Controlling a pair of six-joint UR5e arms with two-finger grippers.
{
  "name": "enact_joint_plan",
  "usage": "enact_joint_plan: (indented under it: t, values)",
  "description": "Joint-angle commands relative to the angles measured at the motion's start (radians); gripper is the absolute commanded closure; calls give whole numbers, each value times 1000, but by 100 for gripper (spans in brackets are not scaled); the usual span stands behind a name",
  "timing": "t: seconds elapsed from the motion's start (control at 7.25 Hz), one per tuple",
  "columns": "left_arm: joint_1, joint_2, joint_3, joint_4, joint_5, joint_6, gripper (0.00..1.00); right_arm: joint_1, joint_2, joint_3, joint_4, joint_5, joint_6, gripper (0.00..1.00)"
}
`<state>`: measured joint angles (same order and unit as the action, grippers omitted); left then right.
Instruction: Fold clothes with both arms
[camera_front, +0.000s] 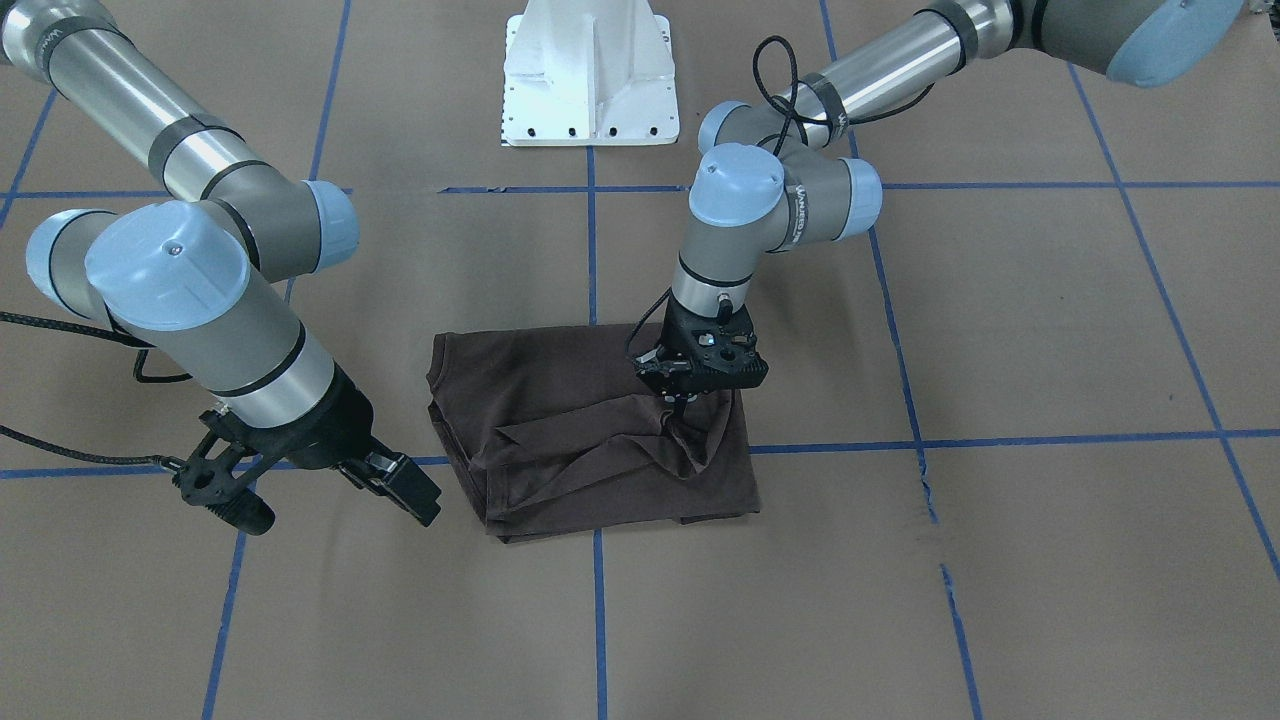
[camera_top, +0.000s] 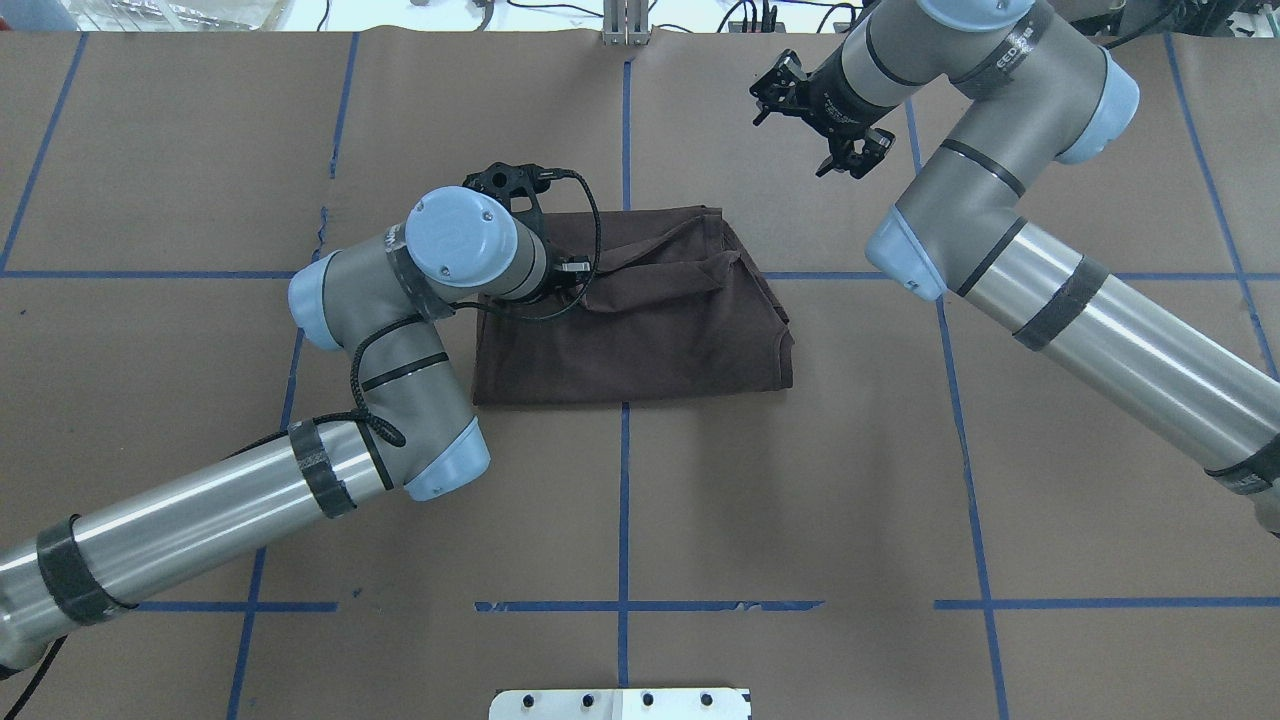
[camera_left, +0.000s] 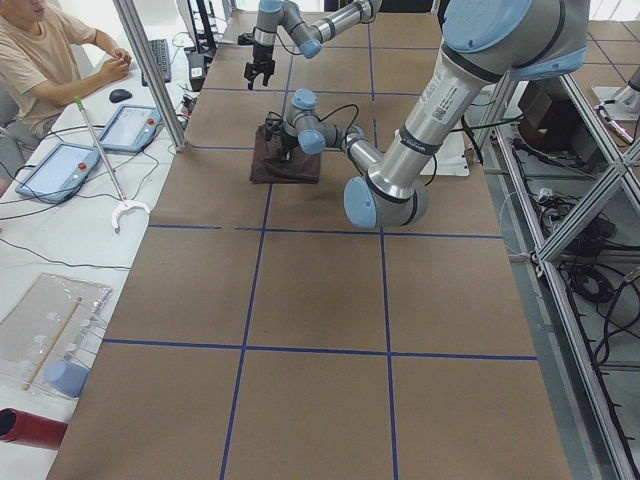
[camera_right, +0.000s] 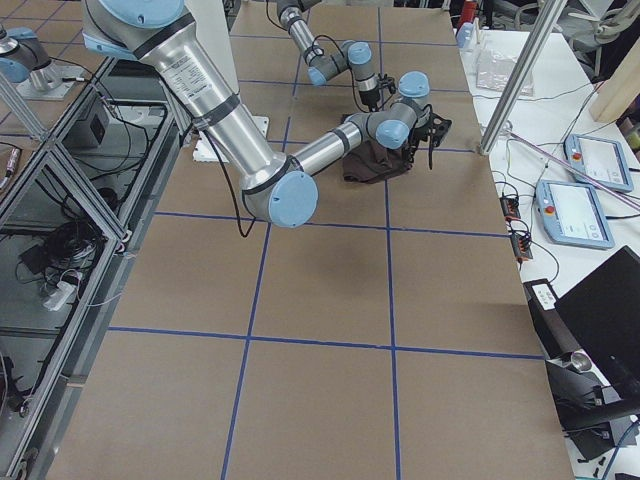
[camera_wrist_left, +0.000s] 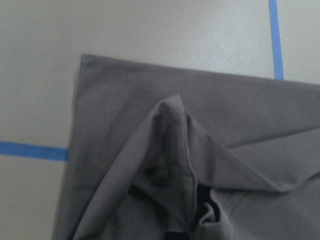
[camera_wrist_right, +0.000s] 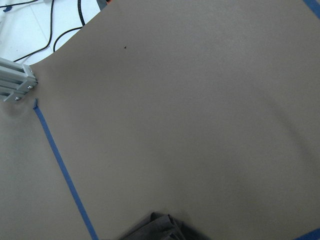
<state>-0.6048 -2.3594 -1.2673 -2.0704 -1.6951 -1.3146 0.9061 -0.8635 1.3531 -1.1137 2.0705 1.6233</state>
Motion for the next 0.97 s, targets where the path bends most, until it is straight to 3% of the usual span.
enact_joint_plan:
  t: [0.0, 0.28, 0.55, 0.69, 0.83]
  values:
    - [-150, -61, 87, -39, -17, 126, 100, 0, -6, 3, 0, 5, 1, 4]
    - [-216, -86, 324, -235, -32, 213, 100, -4, -8, 12, 2, 3, 10, 3]
    - [-239, -87, 275, -235, -73, 209, 100, -39, 6, 55, -21, 0, 45, 4]
    - [-313, -75, 237, -235, -215, 213, 100, -118, 6, 98, -23, -45, 78, 19]
    - [-375, -26, 186, -241, -345, 216, 100, -204, 9, 144, -50, -128, 108, 95]
